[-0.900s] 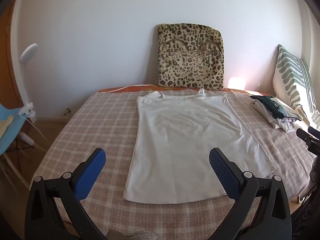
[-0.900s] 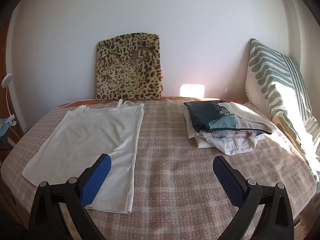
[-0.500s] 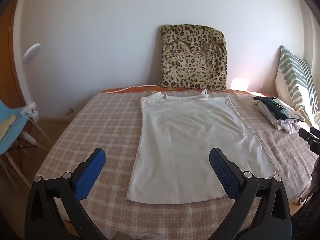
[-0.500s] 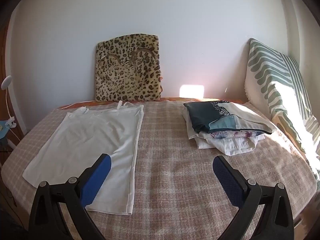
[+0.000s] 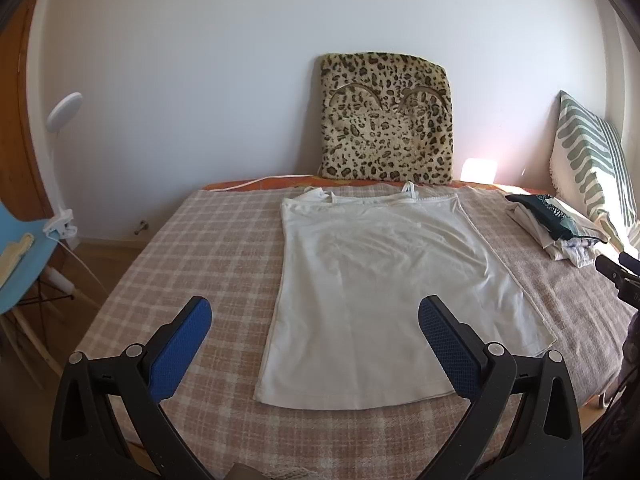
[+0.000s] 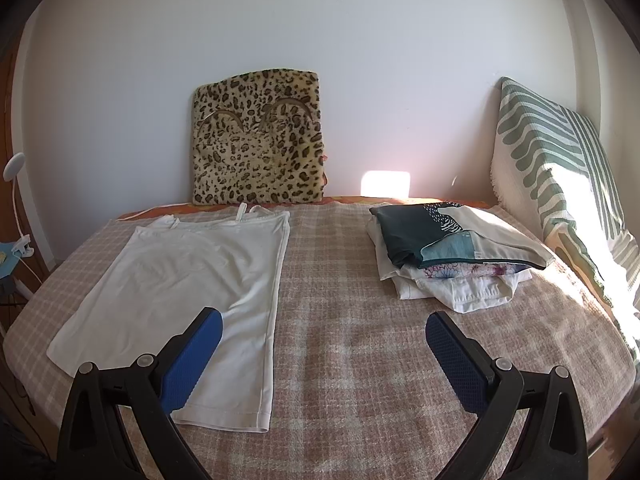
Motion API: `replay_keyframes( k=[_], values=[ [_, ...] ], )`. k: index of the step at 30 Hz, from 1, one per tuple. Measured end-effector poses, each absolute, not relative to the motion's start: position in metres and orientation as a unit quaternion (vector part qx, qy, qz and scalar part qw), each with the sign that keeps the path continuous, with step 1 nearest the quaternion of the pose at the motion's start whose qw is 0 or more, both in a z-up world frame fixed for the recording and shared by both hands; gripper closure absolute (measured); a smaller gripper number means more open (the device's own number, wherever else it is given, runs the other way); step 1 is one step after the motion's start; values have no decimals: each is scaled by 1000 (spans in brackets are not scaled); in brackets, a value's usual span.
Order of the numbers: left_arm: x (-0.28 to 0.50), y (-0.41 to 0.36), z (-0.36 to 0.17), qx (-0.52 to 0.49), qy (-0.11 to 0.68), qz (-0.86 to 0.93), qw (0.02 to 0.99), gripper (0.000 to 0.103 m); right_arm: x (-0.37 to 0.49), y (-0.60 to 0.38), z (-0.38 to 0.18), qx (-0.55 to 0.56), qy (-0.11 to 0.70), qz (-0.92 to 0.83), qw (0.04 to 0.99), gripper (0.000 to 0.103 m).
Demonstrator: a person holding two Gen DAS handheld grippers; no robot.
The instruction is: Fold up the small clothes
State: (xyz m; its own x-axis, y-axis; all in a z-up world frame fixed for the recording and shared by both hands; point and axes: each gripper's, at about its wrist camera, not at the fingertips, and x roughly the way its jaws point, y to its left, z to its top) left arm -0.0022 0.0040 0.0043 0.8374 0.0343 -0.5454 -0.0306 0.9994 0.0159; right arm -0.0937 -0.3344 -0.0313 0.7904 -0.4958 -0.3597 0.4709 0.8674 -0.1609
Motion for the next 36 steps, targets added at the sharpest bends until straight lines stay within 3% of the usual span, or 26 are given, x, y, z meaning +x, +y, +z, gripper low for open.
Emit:
replay_keyframes(
  k=[36],
  values=[
    [-2,-2,8,4,281,16,960,0,-92,-332,-26,-30,195,-255,947,0]
  ],
)
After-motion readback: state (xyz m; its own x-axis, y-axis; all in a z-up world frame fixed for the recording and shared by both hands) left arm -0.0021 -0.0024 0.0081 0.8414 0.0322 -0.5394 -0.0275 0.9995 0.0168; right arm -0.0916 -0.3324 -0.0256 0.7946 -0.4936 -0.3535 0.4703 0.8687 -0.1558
